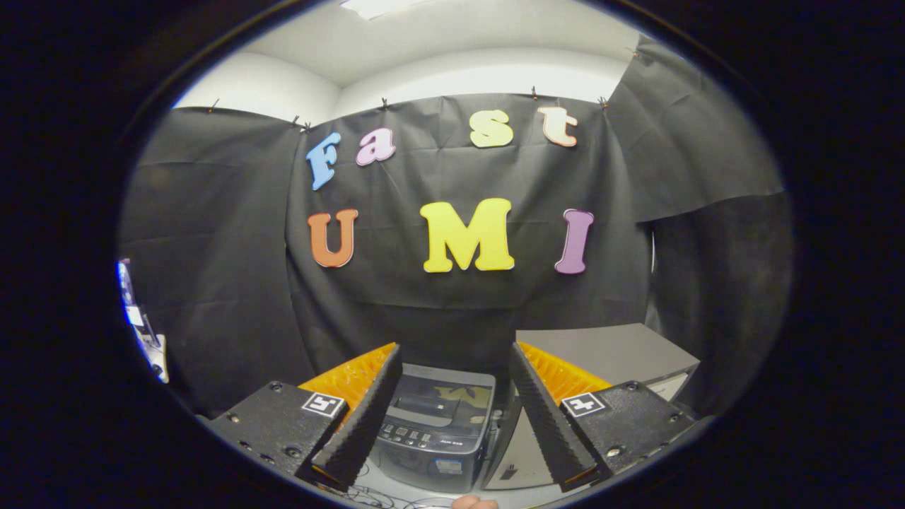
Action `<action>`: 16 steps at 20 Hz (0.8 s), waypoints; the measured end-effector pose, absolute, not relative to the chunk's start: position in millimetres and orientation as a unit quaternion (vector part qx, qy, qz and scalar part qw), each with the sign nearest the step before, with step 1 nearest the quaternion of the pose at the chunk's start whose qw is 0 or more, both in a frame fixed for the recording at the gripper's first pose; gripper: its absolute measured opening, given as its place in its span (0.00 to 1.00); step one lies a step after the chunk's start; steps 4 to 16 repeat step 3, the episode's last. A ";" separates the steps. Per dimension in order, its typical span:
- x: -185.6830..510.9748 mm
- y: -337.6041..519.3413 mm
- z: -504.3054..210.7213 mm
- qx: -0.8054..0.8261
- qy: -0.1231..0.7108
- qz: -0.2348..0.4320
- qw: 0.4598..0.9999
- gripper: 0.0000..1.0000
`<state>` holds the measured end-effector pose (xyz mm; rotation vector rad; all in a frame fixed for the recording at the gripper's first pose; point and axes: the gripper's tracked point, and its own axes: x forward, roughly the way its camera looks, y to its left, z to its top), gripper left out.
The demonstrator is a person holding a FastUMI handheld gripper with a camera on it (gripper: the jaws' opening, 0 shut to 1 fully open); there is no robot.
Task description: Put the clothes into the washing machine and then close the washing machine lid.
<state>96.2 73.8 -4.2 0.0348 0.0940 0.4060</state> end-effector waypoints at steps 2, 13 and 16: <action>96.3 72.3 -3.7 0.014 0.046 0.201 0.978 0.97; 96.2 72.0 -3.9 0.013 0.046 0.201 0.978 0.97; 96.2 72.0 -3.9 0.013 0.046 0.201 0.978 0.97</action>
